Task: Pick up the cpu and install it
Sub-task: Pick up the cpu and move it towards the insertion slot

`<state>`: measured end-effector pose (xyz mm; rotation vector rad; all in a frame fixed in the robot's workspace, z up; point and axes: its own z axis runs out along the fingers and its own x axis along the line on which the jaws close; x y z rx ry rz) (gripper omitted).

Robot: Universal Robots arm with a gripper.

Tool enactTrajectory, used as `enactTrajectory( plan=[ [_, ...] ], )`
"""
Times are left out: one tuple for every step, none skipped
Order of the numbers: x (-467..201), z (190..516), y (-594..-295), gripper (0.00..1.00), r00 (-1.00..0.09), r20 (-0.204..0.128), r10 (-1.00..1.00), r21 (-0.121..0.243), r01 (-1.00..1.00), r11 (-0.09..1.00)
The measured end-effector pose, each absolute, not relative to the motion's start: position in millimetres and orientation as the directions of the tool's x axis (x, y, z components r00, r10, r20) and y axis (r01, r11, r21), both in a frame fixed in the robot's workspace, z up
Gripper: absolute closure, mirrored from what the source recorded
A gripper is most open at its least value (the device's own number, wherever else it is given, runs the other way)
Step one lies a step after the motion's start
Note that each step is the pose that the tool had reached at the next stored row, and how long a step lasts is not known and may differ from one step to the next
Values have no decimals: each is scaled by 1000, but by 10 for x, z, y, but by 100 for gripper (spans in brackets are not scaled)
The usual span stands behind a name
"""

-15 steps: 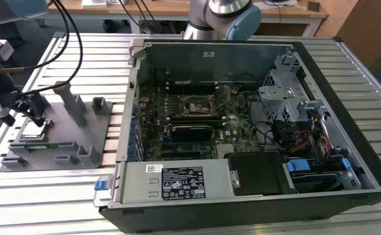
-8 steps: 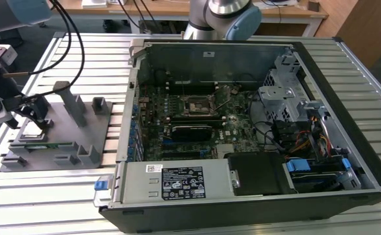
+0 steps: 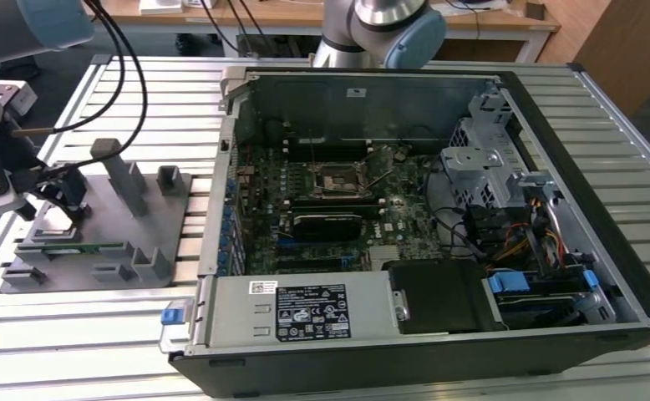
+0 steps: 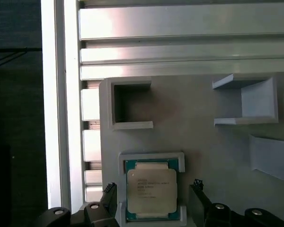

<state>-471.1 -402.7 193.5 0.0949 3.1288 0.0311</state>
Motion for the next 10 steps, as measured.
enactTrajectory(
  plan=[
    [-4711,1924,-4027,30,-998,-10,62,20,62,998],
    [-4711,1913,-4026,30,-998,-10,64,20,63,998],
    [-4712,1902,-4026,30,-998,-9,64,20,64,998],
    [-4711,1891,-4026,30,-998,-9,65,20,65,998],
    [-4711,1879,-4026,30,-998,-9,65,20,65,998],
    [-4711,1869,-4026,30,-998,-8,66,20,65,998],
    [-4711,1860,-4025,30,-998,-8,66,20,66,998],
    [-4711,1852,-4024,30,-998,-8,66,20,66,998],
    [-4711,1844,-4023,30,-998,-8,66,20,66,998],
    [-4712,1840,-4022,31,-998,-7,66,20,66,998]
  ],
)
